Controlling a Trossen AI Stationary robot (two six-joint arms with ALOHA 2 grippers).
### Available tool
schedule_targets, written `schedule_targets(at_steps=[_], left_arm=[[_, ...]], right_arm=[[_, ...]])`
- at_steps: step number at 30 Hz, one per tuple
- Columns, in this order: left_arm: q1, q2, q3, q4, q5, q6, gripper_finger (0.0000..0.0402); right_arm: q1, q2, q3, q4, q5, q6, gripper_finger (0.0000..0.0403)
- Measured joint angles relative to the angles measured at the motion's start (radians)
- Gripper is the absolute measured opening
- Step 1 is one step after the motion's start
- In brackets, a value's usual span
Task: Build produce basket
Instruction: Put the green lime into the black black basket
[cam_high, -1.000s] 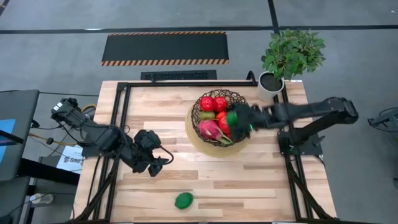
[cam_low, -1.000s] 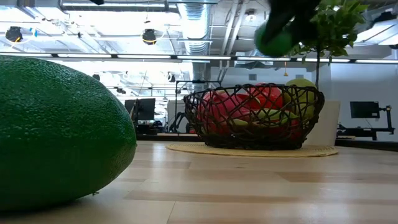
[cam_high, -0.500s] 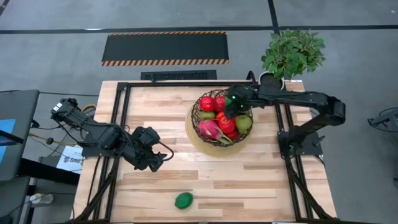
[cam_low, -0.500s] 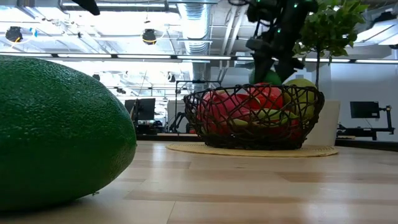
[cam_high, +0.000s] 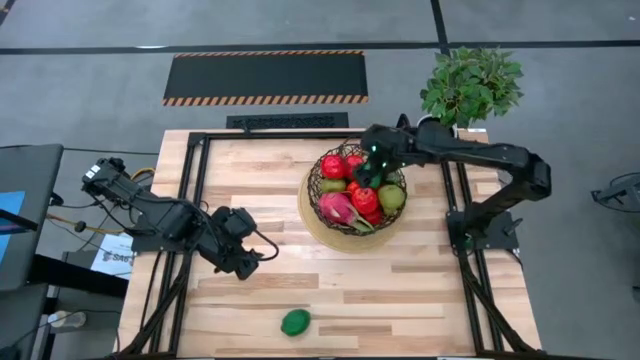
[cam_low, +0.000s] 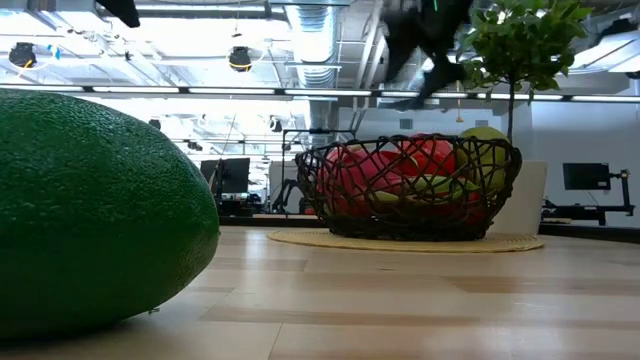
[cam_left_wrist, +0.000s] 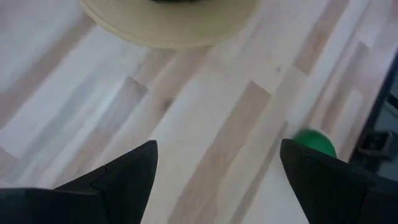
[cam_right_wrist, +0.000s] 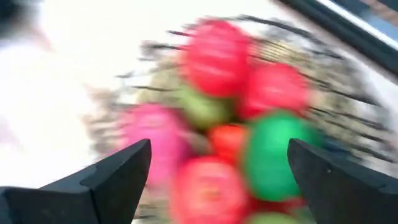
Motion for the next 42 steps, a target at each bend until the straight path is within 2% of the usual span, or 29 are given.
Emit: schedule_targets(at_steps=[6, 11, 15, 21, 25, 30, 32, 35, 42], left_arm=[[-0.041, 0.000, 0.000, 0.001, 0.040, -0.014, 0.0324], [-0.075, 0.000, 0.000, 0.000, 0.030, -0.066, 0.0324], [-0.100, 0.000, 0.000, 0.000, 0.028, -0.097, 0.0324], [-0.126, 0.000, 0.000, -0.002, 0.029, -0.118, 0.0324], [-0.133, 0.000, 0.000, -0.002, 0.029, -0.131, 0.0324], [-0.134, 0.000, 0.000, -0.002, 0.028, -0.134, 0.0324], [-0.134, 0.000, 0.000, -0.002, 0.029, -0.135, 0.0324], [-0.134, 0.000, 0.000, -0.002, 0.028, -0.136, 0.0324], [-0.134, 0.000, 0.000, -0.001, 0.027, -0.142, 0.0324]], right_arm=[[0.266, 0.028, 0.032, 0.223, -0.019, 0.047, 0.0399], [0.465, 0.154, 0.031, 0.460, -0.019, 0.007, 0.0396], [0.565, 0.296, 0.031, 0.657, -0.019, -0.081, 0.0398], [0.638, 0.494, 0.051, 0.924, -0.024, -0.239, 0.0396], [0.672, 0.622, 0.139, 0.962, -0.051, -0.337, 0.0396], [0.704, 0.775, 0.284, 0.953, -0.170, -0.346, 0.0396], [0.718, 0.818, 0.326, 0.933, -0.183, -0.343, 0.0394], [0.732, 0.853, 0.365, 0.902, -0.183, -0.341, 0.0390], [0.729, 0.874, 0.363, 0.746, -0.157, -0.304, 0.0388]])
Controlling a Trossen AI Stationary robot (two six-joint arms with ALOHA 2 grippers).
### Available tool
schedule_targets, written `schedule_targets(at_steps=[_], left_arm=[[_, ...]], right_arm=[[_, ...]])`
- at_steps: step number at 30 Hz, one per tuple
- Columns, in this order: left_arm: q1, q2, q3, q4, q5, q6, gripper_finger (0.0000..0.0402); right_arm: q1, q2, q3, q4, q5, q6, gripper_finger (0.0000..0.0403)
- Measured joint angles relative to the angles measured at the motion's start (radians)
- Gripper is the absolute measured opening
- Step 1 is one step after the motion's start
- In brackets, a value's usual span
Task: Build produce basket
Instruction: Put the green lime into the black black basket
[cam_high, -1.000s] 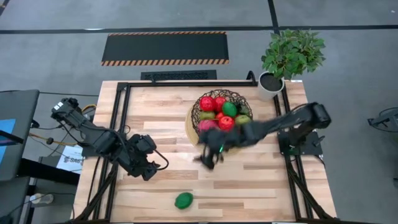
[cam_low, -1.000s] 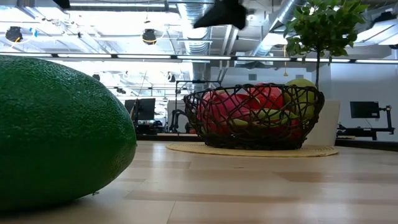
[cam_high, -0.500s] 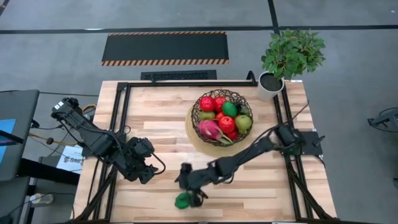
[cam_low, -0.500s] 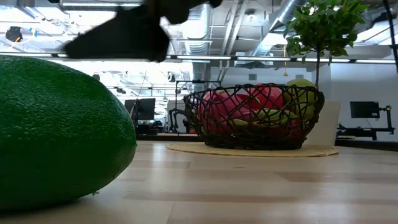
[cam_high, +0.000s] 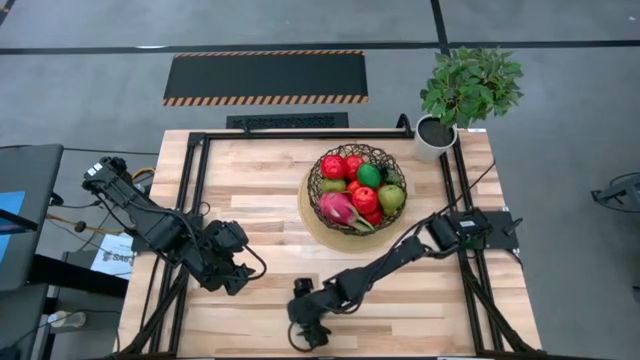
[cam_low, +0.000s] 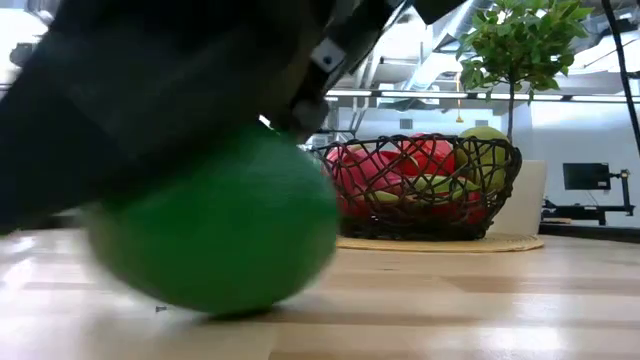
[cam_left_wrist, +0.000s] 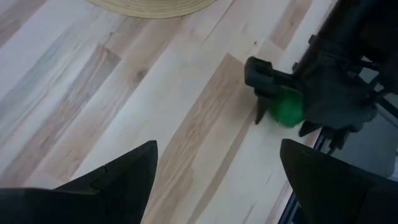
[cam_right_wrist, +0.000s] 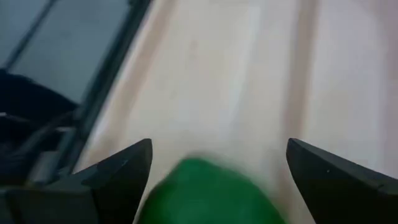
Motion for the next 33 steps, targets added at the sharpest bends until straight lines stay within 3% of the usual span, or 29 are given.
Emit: schedule_targets(at_steps=[4, 11, 16, 24, 33], left_arm=[[0.000, 0.000, 0.000, 0.001, -0.006, -0.001, 0.0324], [0.000, 0.000, 0.000, 0.001, -0.008, -0.001, 0.0324], [0.000, 0.000, 0.000, 0.001, -0.032, 0.003, 0.0324], [0.000, 0.000, 0.000, 0.001, -0.043, 0.007, 0.0324], [0.000, 0.000, 0.000, 0.002, -0.044, 0.001, 0.0324]], right_arm=[[-0.009, -0.006, 0.001, -0.036, 0.073, -0.017, 0.0369], [-0.017, -0.017, 0.003, -0.089, 0.069, 0.075, 0.0279], [-0.014, -0.020, 0.003, -0.104, 0.067, 0.082, 0.0240], [-0.044, -0.120, 0.004, -0.142, 0.089, 0.042, 0.0246], [-0.167, -0.409, 0.004, -0.368, 0.250, -0.129, 0.0245]])
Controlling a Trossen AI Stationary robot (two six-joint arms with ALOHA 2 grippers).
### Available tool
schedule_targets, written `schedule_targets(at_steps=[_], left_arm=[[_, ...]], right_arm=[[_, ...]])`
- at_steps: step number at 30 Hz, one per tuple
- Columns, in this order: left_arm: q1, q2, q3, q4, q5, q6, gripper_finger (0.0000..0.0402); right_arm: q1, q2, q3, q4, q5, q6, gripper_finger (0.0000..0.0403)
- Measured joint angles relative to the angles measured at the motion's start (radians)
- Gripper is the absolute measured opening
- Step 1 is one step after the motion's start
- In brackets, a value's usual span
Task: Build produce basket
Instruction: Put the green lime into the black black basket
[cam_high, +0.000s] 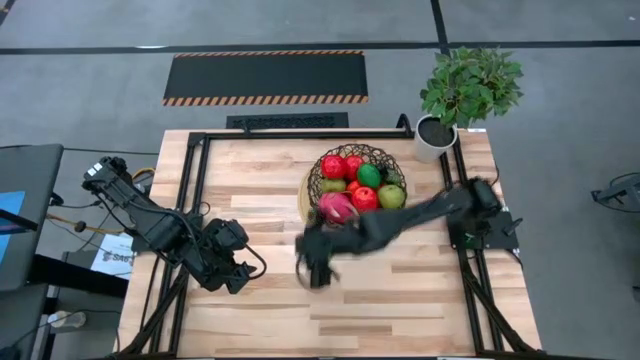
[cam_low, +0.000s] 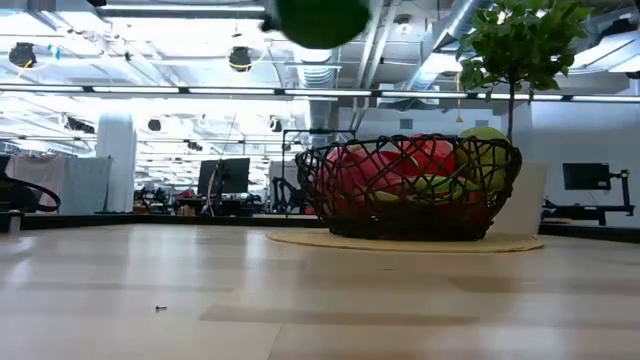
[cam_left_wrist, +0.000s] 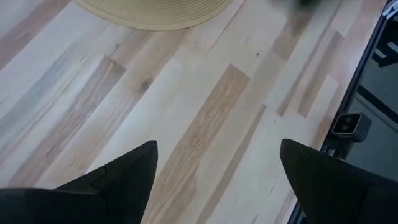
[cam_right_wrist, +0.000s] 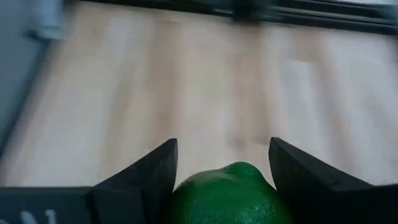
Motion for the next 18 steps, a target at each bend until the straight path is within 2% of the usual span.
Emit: schedule_targets(at_steps=[5, 9, 18], left_arm=[[0.000, 0.000, 0.000, -0.001, -0.023, -0.001, 0.0324], [0.000, 0.000, 0.000, -0.001, -0.034, 0.000, 0.0324], [0.000, 0.000, 0.000, -0.004, -0.050, 0.017, 0.0324]], right_arm=[[-0.125, -0.125, -0.001, -0.188, 0.079, -0.043, 0.0245], [-0.236, -0.173, -0.023, -0.236, 0.075, -0.051, 0.0245], [-0.399, -0.185, -0.245, -0.115, 0.028, -0.068, 0.0246]])
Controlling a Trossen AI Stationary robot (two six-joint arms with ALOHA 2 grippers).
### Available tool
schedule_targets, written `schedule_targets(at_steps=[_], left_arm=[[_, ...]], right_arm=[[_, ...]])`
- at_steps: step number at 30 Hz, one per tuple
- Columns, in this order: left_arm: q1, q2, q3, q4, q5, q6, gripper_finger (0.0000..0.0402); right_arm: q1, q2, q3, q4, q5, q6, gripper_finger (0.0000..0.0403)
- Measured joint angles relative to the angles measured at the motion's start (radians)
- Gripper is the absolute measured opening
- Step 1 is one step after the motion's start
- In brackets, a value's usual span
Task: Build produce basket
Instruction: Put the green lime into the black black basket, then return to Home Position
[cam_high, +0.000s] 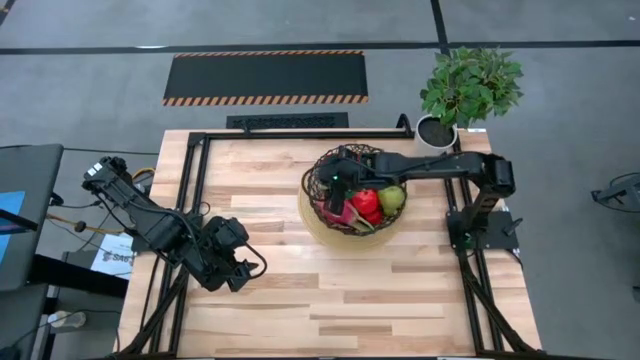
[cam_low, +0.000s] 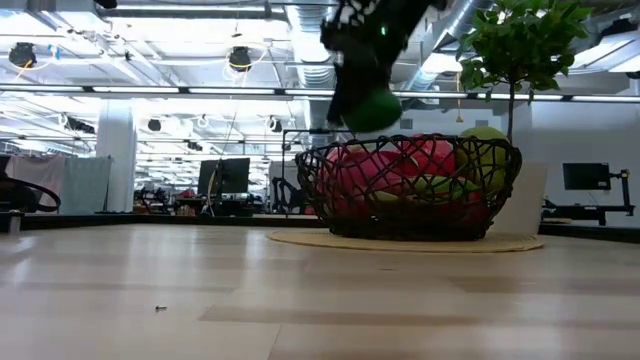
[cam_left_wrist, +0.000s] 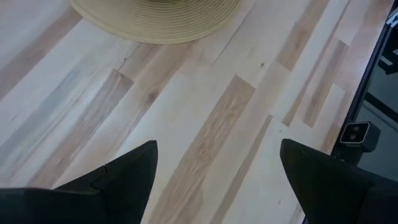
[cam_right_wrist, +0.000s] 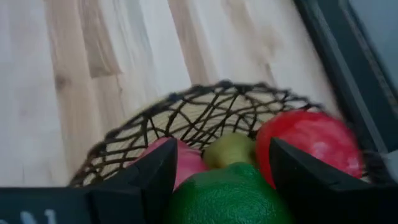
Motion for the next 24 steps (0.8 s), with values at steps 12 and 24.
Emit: schedule_targets(at_steps=[12, 24], left_arm=[[0.025, 0.000, 0.000, 0.000, -0.044, 0.020, 0.0324], [0.099, -0.001, 0.005, 0.005, -0.021, 0.089, 0.0324]], right_arm=[[-0.091, -0.002, -0.087, 0.084, -0.176, 0.003, 0.0308], [-0.124, -0.003, 0.000, -0.069, -0.174, -0.014, 0.0379]])
